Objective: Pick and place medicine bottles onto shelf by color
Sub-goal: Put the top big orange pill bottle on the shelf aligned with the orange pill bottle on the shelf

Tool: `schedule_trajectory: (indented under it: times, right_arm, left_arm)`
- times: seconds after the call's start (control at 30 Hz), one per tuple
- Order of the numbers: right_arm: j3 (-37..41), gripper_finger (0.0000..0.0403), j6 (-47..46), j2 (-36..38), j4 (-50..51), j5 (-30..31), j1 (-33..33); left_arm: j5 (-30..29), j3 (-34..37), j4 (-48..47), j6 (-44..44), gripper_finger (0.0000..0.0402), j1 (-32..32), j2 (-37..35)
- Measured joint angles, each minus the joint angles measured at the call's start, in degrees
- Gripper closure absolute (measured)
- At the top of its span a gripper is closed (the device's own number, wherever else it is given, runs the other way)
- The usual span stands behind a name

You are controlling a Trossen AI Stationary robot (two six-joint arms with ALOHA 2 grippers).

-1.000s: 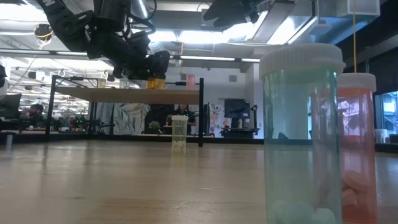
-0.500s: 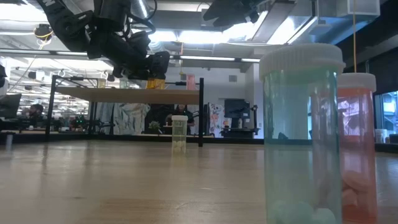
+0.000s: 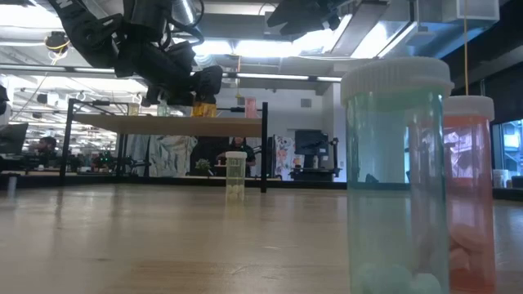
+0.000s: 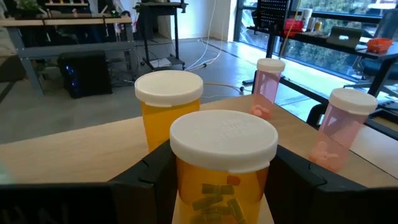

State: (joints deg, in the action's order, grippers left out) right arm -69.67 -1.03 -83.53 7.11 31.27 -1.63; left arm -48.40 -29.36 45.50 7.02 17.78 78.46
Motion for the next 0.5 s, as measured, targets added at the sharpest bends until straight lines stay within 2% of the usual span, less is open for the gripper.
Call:
schedule_trajectory:
  times: [0.23,0.5]
  right_arm:
    - [0.0,0.0142,0.0,0.0,0.0,0.0,0.0]
    - [0.0,0.0142,0.0,0.0,0.0,0.0,0.0]
  left_arm:
    - [0.3,0.0,0.0,0.1,0.0217,0.0,0.0]
    - [1.1,0.0,-0.3,0.0,0.0172,0.0,0.1]
